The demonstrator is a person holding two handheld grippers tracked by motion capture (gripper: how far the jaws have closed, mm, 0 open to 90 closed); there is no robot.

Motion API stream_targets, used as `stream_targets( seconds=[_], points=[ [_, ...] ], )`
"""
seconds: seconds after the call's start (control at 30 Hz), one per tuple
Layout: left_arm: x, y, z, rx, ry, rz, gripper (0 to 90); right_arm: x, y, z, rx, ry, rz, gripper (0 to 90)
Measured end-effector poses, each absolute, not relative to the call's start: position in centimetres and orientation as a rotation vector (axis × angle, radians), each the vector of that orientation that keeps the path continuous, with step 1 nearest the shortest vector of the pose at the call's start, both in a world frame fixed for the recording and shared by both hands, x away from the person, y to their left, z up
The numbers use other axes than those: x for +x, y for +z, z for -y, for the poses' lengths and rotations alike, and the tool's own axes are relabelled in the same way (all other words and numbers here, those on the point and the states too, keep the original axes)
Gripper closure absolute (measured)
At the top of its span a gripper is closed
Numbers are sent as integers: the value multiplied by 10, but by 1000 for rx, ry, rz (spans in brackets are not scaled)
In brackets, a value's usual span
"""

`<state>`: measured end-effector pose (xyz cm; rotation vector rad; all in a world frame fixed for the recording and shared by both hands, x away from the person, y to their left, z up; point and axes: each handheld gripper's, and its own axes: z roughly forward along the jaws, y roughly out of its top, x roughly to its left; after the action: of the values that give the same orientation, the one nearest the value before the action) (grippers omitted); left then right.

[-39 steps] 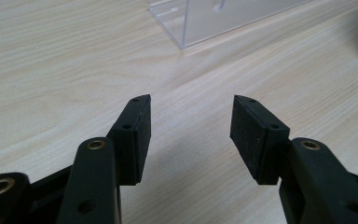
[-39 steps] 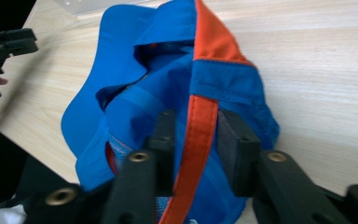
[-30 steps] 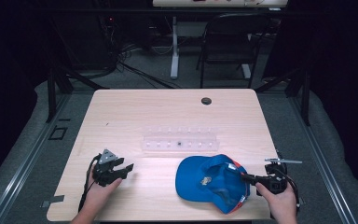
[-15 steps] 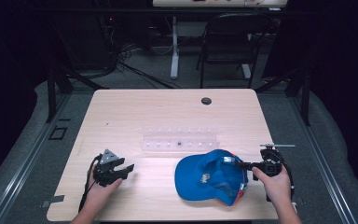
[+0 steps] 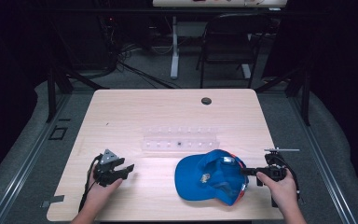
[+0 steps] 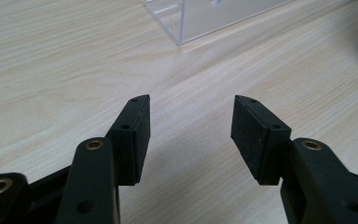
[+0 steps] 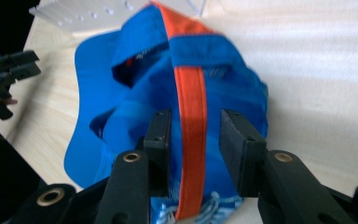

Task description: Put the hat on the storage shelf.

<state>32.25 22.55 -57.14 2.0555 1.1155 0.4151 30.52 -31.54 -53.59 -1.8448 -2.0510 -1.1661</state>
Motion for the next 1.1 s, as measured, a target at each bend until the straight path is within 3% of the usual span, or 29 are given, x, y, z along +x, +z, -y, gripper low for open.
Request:
stream_targets(
  seconds=[1.1],
  points=[
    [322, -571, -224, 2059, 418, -1113, 475, 311, -515, 299, -1753, -1076, 2104, 772]
  ],
)
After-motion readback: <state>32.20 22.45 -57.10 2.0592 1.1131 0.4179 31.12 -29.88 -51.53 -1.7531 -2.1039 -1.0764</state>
